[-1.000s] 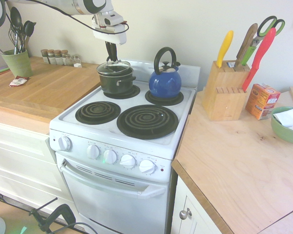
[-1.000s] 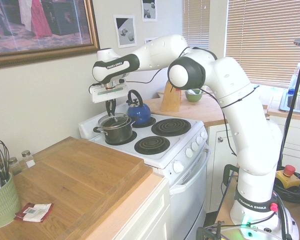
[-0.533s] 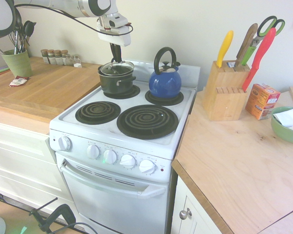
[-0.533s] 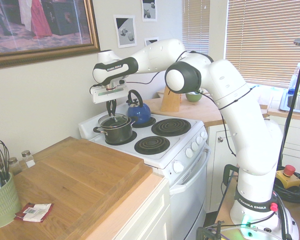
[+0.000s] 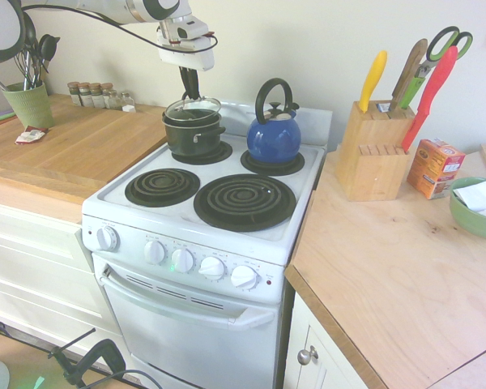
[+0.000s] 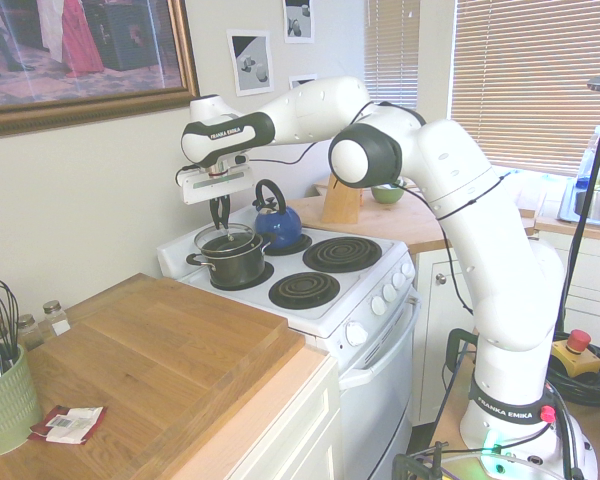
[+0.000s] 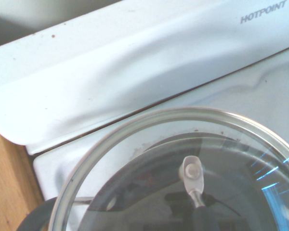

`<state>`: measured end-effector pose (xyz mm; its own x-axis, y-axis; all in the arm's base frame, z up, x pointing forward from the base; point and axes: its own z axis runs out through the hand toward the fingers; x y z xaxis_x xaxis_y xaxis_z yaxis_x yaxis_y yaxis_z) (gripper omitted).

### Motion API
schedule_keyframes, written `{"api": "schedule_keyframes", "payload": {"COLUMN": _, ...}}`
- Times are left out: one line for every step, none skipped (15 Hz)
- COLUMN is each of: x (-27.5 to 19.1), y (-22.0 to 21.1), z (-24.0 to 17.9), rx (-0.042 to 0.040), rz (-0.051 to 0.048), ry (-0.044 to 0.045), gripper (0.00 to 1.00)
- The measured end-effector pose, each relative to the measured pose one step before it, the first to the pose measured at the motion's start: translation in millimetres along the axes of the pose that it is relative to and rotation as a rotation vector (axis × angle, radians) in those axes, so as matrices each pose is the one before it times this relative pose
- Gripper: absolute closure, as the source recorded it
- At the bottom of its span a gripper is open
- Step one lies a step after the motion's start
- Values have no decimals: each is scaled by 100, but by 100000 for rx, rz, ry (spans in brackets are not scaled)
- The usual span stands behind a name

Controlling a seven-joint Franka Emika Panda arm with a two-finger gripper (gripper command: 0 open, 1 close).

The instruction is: Cover the lid of the pot

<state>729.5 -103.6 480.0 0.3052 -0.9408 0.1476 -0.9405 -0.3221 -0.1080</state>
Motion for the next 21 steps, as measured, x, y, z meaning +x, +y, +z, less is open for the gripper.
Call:
{"api": "schedule_keyframes", "payload": {"x": 30, "y": 16, "z": 3, "rx": -64, "rz": -6, "ry": 106, "gripper": 100}}
{"api": "schedule_keyframes", "payload": {"x": -81, "y": -38, "z": -2, "rx": -94, "rz": -219, "ry": 175, "gripper": 100}}
{"api": "schedule_keyframes", "payload": {"x": -124, "y": -50, "z": 22, "rx": -194, "rz": -332, "ry": 247, "gripper": 100}}
{"api": "schedule_keyframes", "payload": {"x": -133, "y": -24, "z": 101, "rx": -365, "rz": -297, "ry": 203, "gripper": 100}}
{"api": "schedule_keyframes", "payload": {"x": -205, "y": 9, "z": 288, "rx": -648, "rz": -239, "ry": -118, "gripper": 100}}
{"api": "schedule_keyframes", "payload": {"x": -186, "y": 67, "z": 434, "rx": -831, "rz": -154, "ry": -228, "gripper": 100}}
{"api": "schedule_keyframes", "payload": {"x": -73, "y": 77, "z": 311, "rx": -591, "rz": -43, "ry": -139, "gripper": 100}}
{"api": "schedule_keyframes", "payload": {"x": -2, "y": 32, "z": 9, "rx": -95, "rz": 20, "ry": 16, "gripper": 100}}
{"api": "schedule_keyframes", "payload": {"x": -14, "y": 55, "z": 46, "rx": -177, "rz": 55, "ry": -43, "gripper": 100}}
{"api": "schedule_keyframes", "payload": {"x": -21, "y": 111, "z": 20, "rx": -189, "rz": 97, "ry": 1, "gripper": 100}}
{"api": "schedule_keyframes", "payload": {"x": 24, "y": 124, "z": -36, "rx": -120, "rz": 165, "ry": 126, "gripper": 100}}
{"api": "schedule_keyframes", "payload": {"x": -19, "y": 51, "z": -142, "rx": -80, "rz": 55, "ry": 164, "gripper": 100}}
{"api": "schedule_keyframes", "payload": {"x": -166, "y": -23, "z": -295, "rx": -7, "rz": -143, "ry": 258, "gripper": 100}}
{"api": "schedule_keyframes", "payload": {"x": -308, "y": -78, "z": -430, "rx": 31, "rz": -233, "ry": 413, "gripper": 100}}
{"api": "schedule_keyframes", "payload": {"x": -395, "y": -112, "z": -475, "rx": 89, "rz": -240, "ry": 378, "gripper": 100}}
{"api": "schedule_keyframes", "payload": {"x": -350, "y": -88, "z": -382, "rx": -22, "rz": -33, "ry": 352, "gripper": 100}}
{"api": "schedule_keyframes", "payload": {"x": -190, "y": -15, "z": -106, "rx": -256, "rz": -3, "ry": 227, "gripper": 100}}
{"api": "schedule_keyframes", "payload": {"x": -34, "y": 65, "z": 46, "rx": -463, "rz": 12, "ry": 66, "gripper": 100}}
{"api": "schedule_keyframes", "payload": {"x": 119, "y": 101, "z": 94, "rx": -426, "rz": 161, "ry": 213, "gripper": 100}}
{"api": "schedule_keyframes", "payload": {"x": 209, "y": 178, "z": 141, "rx": -500, "rz": 304, "ry": 260, "gripper": 100}}
{"api": "schedule_keyframes", "payload": {"x": 232, "y": 343, "z": 177, "rx": -690, "rz": 415, "ry": 86, "gripper": 100}}
